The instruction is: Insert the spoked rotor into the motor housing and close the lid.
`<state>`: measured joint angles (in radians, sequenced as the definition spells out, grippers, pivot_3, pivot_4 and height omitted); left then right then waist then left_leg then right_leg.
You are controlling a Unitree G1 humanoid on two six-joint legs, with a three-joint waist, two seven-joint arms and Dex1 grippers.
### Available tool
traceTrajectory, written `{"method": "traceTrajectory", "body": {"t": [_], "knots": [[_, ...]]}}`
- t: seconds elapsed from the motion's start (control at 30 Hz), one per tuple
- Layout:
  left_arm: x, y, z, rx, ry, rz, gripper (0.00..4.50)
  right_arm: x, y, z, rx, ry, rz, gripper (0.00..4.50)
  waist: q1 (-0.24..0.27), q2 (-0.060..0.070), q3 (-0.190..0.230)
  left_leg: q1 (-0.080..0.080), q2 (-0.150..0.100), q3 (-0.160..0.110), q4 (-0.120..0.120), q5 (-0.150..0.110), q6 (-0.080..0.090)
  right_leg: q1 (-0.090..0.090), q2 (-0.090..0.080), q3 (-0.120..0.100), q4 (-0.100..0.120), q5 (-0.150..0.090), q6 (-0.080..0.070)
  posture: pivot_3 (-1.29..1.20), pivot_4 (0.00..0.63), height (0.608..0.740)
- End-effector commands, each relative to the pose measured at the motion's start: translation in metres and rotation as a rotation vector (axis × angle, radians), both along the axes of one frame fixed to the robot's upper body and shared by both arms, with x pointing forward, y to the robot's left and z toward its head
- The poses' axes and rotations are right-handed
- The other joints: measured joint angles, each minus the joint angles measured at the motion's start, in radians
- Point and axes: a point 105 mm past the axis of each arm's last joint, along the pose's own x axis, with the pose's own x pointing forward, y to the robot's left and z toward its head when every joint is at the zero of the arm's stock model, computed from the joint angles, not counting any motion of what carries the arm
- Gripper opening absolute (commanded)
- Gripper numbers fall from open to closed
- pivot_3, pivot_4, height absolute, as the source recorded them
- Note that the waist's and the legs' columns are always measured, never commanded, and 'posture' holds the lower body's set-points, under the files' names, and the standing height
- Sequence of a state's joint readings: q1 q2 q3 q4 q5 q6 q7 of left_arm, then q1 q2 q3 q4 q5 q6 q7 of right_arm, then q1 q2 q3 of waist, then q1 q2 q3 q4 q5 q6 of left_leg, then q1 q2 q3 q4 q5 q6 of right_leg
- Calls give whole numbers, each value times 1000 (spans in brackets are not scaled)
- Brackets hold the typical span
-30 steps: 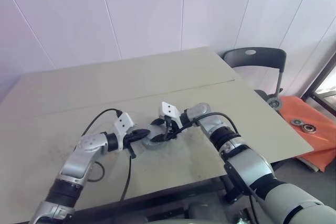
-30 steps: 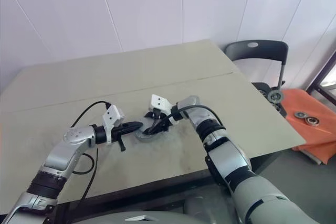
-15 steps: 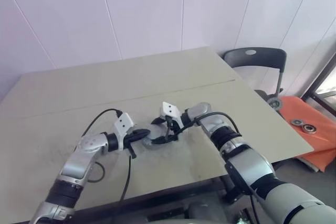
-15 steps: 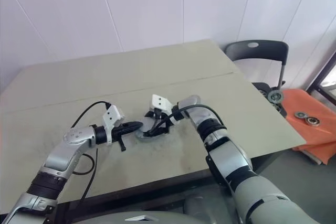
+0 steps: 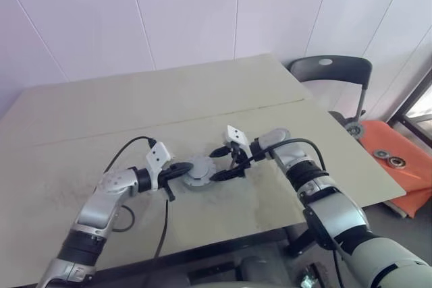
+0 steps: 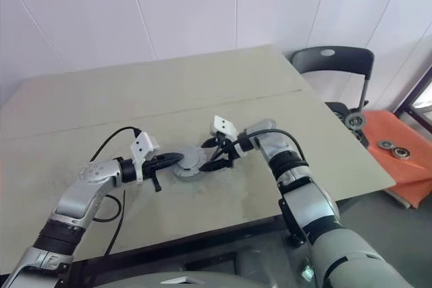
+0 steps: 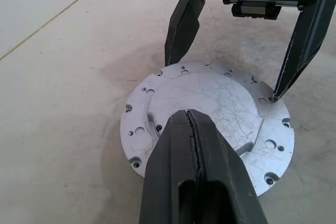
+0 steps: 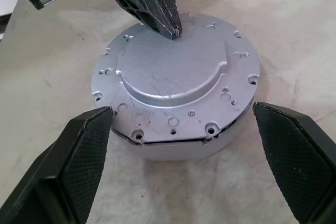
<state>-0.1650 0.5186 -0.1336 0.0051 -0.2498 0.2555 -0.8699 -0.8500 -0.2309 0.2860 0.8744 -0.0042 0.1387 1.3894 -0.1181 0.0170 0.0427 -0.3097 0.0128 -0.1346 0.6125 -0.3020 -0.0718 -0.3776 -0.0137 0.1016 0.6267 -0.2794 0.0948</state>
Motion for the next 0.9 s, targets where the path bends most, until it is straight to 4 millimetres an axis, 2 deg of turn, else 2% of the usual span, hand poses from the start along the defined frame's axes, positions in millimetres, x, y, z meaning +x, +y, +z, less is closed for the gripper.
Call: {"method": "traceTrajectory", "body": {"t": [0.03,0.13,0.3,0.43,0.53,0.63,0.7,0.77,0.9], "knots": [[-14,8,-40,72,155,28,0,4,-7,21,45,19,-19,4480,4,0,0,-2,0,0,0,0,0,-1,0,0,0,0,0,0,0,740],[-15,7,-40,70,157,30,0,3,-11,35,89,85,-34,4480,15,0,0,-10,0,0,2,0,0,-11,0,0,2,0,0,0,0,740],[-15,7,-41,71,160,30,0,8,-11,58,167,154,-91,4480,22,1,0,-11,0,0,1,0,0,-13,1,0,3,1,0,0,0,740],[-14,6,-41,71,157,33,0,6,-9,67,207,301,-132,4480,21,1,0,-11,0,1,1,0,0,-13,1,1,2,0,0,0,0,740],[-15,6,-41,73,157,34,0,-4,-12,71,228,519,-153,4480,22,0,0,-11,0,1,1,0,0,-13,1,0,3,0,0,0,0,740],[-15,8,-41,74,158,35,0,-11,-16,71,244,728,-202,4480,23,0,0,-12,0,1,1,0,0,-14,1,0,2,0,0,0,0,740],[-16,9,-41,76,159,37,0,-21,-22,58,204,837,-235,4480,23,0,0,-12,0,1,1,0,0,-14,1,0,2,0,0,0,0,740],[-17,9,-41,78,160,38,0,-27,-28,44,167,905,-277,4480,22,0,0,-12,0,1,1,0,0,-14,1,0,2,0,0,0,0,740],[-18,10,-41,78,160,40,0,-32,-31,31,140,961,-319,4480,20,1,1,-12,0,1,1,0,0,-14,1,0,3,0,0,0,0,740]]}}
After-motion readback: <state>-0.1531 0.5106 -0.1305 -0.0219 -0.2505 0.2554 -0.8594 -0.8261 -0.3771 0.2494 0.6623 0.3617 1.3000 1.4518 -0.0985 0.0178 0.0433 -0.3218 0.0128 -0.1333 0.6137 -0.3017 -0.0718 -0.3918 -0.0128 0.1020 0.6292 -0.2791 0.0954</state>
